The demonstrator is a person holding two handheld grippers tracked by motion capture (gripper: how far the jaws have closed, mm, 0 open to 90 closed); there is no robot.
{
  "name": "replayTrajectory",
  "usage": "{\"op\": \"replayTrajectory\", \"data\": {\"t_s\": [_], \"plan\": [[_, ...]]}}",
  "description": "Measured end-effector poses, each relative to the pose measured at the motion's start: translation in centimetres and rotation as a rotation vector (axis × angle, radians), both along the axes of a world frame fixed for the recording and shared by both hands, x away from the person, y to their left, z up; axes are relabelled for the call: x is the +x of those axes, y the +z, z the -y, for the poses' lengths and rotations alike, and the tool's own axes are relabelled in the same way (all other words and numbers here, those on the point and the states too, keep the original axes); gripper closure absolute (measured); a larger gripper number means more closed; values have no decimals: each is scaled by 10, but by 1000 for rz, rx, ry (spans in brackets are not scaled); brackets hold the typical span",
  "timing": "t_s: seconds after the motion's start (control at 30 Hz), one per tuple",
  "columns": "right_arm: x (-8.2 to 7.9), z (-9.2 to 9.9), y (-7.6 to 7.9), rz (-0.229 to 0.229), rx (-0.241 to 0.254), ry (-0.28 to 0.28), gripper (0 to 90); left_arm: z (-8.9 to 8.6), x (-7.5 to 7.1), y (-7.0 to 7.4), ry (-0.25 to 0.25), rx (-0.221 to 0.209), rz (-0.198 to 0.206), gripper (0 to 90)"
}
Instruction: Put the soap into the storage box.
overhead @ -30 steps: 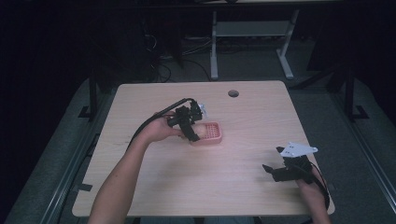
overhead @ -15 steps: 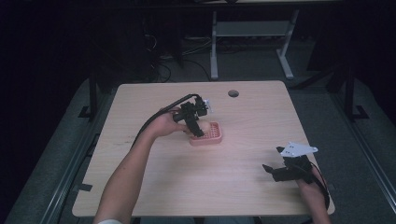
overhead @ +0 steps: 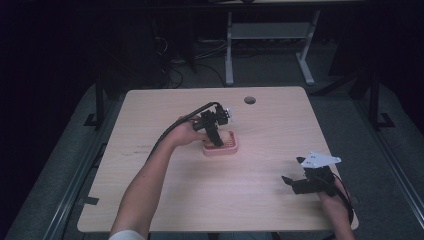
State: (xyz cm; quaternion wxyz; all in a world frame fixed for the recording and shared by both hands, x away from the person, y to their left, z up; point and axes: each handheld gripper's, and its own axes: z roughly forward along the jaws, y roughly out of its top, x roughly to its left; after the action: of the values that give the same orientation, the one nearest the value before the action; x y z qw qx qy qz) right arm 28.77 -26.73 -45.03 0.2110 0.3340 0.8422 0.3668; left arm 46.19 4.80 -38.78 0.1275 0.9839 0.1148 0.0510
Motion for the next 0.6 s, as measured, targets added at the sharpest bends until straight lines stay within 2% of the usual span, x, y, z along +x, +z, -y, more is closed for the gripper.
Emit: {"op": "replayTrajectory", "data": {"t_s": [0.6], "plan": [[0,1,0,-7,9,-4,139,11,8,-14,20,-1,-11,318]]}}
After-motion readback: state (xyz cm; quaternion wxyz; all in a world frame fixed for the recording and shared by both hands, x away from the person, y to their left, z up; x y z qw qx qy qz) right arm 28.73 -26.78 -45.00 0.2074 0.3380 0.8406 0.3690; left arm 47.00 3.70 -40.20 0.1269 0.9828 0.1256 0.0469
